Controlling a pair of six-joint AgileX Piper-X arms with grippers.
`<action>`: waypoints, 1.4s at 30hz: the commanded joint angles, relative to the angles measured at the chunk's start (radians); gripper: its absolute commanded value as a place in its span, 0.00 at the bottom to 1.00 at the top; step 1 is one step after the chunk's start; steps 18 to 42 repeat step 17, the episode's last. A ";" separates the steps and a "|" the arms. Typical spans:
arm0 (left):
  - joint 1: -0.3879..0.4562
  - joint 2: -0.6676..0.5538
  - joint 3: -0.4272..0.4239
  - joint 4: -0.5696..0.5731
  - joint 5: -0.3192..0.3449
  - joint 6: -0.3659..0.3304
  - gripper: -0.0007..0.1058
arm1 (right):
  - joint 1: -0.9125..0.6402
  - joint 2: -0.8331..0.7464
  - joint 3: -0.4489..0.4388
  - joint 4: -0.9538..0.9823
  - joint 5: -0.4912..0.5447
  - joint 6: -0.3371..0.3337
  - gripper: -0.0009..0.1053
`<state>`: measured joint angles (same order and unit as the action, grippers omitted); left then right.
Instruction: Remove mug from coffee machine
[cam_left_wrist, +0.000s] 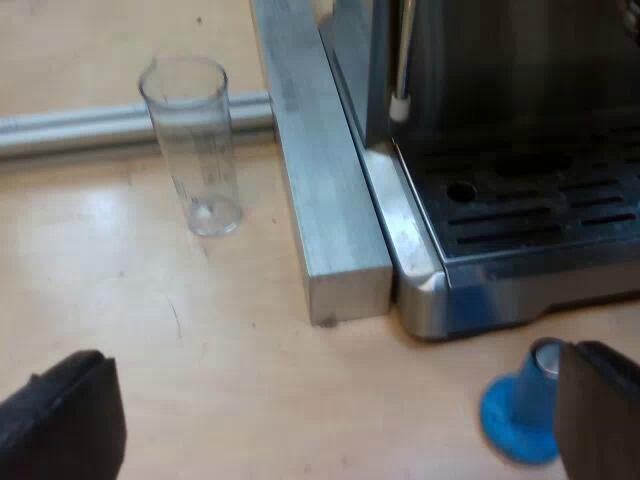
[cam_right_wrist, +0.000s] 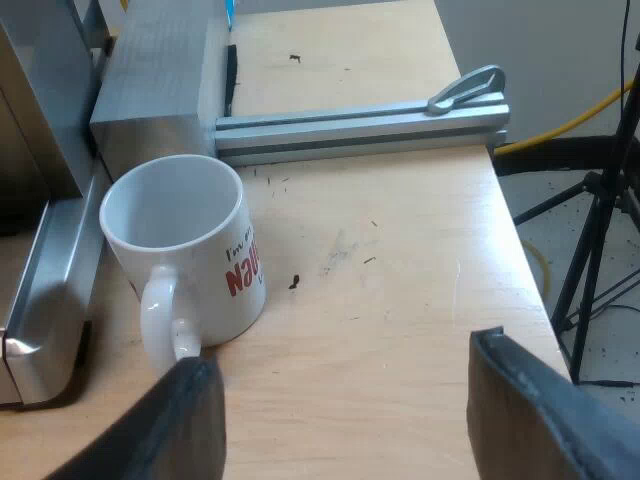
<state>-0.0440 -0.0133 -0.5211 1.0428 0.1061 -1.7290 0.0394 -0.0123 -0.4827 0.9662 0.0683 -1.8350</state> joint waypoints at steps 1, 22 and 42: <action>0.000 -0.138 0.021 -0.051 -0.008 0.011 0.83 | -0.001 -0.039 -0.005 -0.013 -0.006 -0.003 0.53; 0.000 -0.138 0.021 -0.054 0.003 0.022 0.83 | -0.001 -0.039 -0.005 -0.013 -0.006 -0.003 0.53; 0.000 -0.138 0.021 -0.054 0.003 0.022 0.83 | -0.001 -0.039 -0.005 -0.013 -0.006 -0.003 0.53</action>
